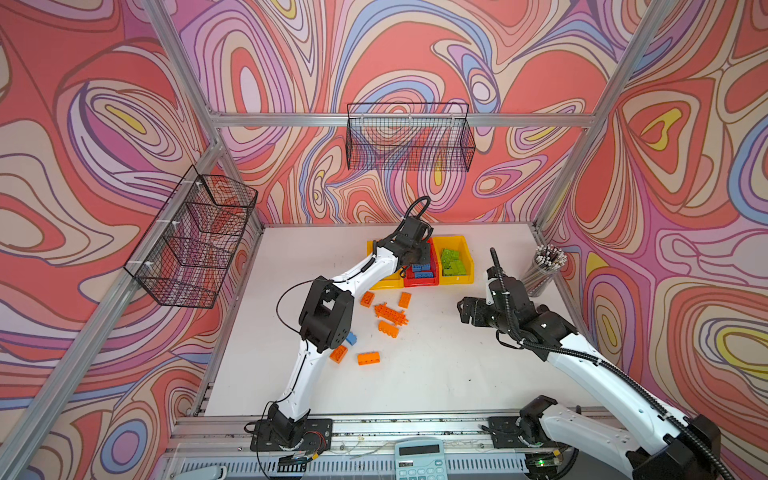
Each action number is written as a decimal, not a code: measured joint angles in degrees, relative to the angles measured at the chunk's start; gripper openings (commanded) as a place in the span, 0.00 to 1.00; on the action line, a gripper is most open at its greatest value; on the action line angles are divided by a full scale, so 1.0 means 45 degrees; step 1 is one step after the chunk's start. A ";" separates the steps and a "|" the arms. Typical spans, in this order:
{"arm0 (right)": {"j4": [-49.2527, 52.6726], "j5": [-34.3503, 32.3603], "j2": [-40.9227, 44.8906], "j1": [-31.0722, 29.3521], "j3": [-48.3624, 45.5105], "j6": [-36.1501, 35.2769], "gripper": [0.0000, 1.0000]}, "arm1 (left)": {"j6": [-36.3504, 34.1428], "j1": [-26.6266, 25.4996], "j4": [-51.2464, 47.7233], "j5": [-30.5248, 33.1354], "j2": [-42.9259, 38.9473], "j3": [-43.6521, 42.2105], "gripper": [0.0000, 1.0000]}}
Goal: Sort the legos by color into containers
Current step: 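Carry the blue brick with the left gripper into the red bin and release, then lower the left gripper onto another blue brick and grasp it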
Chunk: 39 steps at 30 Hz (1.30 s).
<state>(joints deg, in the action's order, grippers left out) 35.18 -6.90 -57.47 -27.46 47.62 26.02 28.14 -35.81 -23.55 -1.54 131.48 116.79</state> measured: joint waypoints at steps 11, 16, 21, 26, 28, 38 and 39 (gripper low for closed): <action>0.0301 -0.0170 0.0117 0.0000 0.0160 0.0010 0.98 | 0.0335 0.0209 0.0937 -0.0661 -0.1282 -0.2152 0.68; 0.0121 0.0083 -0.0219 0.0000 0.0277 0.0010 0.98 | 0.0923 0.0209 0.2069 -0.0447 -0.4862 -0.6455 0.68; -0.0199 0.0471 -0.0850 0.0000 0.0277 0.0010 0.98 | 0.1846 0.0209 0.2875 0.0398 -0.8956 -1.0953 0.65; -0.0622 0.0806 -0.1336 0.0000 0.0277 0.0000 0.98 | 0.2890 0.0209 0.2278 0.1472 -1.2118 -1.4644 0.63; -0.0782 0.0933 -0.1574 0.0000 0.0277 0.0000 0.98 | 0.3376 0.0209 0.1792 0.1797 -1.3226 -1.5776 0.63; -0.1394 0.1409 -0.2404 -0.0199 0.0291 0.0010 0.98 | 0.4935 0.0209 0.0461 0.2754 -1.5344 -1.8321 0.62; -0.1404 0.1413 -0.2409 -0.0233 0.0291 0.0019 0.98 | 0.4974 0.0209 0.0500 0.2788 -1.5125 -1.8321 0.62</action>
<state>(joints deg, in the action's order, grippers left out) 28.86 -0.54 -68.31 -28.51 48.93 26.11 50.52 -34.87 -21.30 11.00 63.42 34.35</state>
